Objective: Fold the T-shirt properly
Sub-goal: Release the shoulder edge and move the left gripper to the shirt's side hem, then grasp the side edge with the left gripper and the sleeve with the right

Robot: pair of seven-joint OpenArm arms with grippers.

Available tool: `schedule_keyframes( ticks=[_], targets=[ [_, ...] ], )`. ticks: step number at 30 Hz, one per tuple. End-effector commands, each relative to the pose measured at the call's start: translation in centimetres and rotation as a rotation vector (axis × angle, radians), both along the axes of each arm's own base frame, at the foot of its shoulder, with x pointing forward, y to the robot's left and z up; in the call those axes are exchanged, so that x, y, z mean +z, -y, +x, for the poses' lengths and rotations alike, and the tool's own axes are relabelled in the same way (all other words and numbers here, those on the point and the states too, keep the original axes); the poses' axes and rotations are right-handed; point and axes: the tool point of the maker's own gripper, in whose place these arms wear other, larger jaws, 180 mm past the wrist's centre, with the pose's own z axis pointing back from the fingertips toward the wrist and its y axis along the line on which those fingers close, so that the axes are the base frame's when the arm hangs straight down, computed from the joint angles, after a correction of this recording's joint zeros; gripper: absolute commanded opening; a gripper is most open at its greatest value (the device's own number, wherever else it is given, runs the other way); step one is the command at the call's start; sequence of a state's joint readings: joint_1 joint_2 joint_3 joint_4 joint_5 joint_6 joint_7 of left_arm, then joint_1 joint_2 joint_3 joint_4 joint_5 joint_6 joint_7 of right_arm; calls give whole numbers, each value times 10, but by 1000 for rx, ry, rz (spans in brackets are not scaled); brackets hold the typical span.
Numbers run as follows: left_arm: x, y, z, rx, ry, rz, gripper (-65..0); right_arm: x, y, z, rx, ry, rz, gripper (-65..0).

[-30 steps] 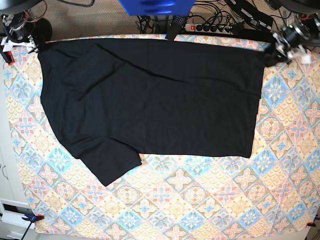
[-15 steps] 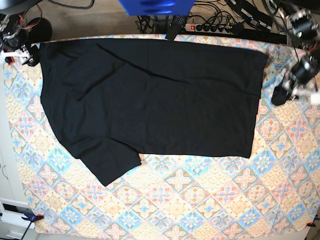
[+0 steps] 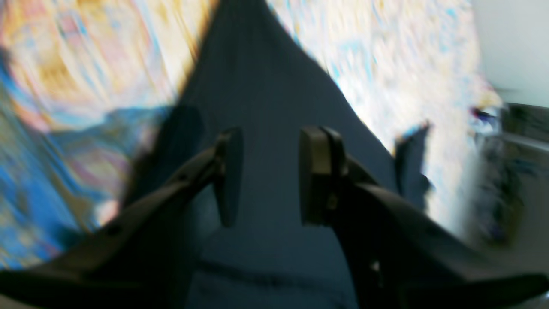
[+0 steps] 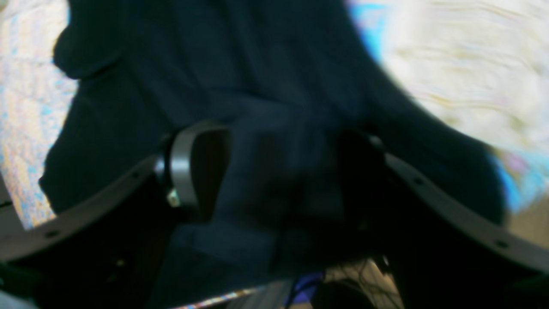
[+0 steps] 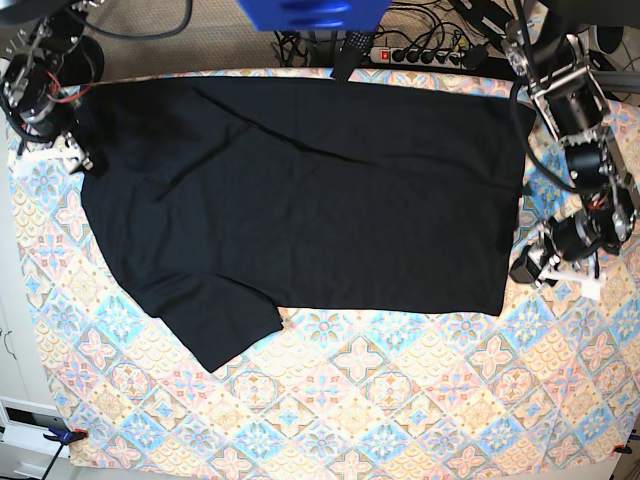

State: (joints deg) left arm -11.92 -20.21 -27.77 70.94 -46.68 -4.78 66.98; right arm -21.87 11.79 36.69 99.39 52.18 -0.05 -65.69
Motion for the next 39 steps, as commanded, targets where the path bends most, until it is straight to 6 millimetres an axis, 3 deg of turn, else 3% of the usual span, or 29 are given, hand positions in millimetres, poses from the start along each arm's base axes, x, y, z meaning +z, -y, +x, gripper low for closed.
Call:
schedule_keyframes(
  ticks=[1, 9, 14, 19, 25, 28, 31, 39],
  targets=[
    [17, -6, 18, -7, 53, 57, -436, 7, 3, 2, 19, 14, -20, -223],
    [-20, -45, 37, 78, -25, 227, -433, 5, -2, 4, 34, 10, -14, -223],
    [-33, -58, 45, 115, -34, 297, -431, 7, -3, 5, 38, 17, -19, -223],
    [-43, -48, 56, 67, -11, 387, -431, 21, -6, 12, 61, 52, -47, -223],
    [-60, -22, 67, -7, 1, 444, -430, 21, -6, 11, 61, 50, -48, -223],
    [-69, -21, 64, -8, -9, 456, -430, 21, -6, 11, 61, 50, -48, -223],
    [-73, -4, 68, -28, 6, 445, -430, 21, -6, 10, 61, 48, -48, -223],
    [-82, 18, 68, -49, -2, 414, -430, 21, -6, 10, 61, 48, -48, -223]
  ],
)
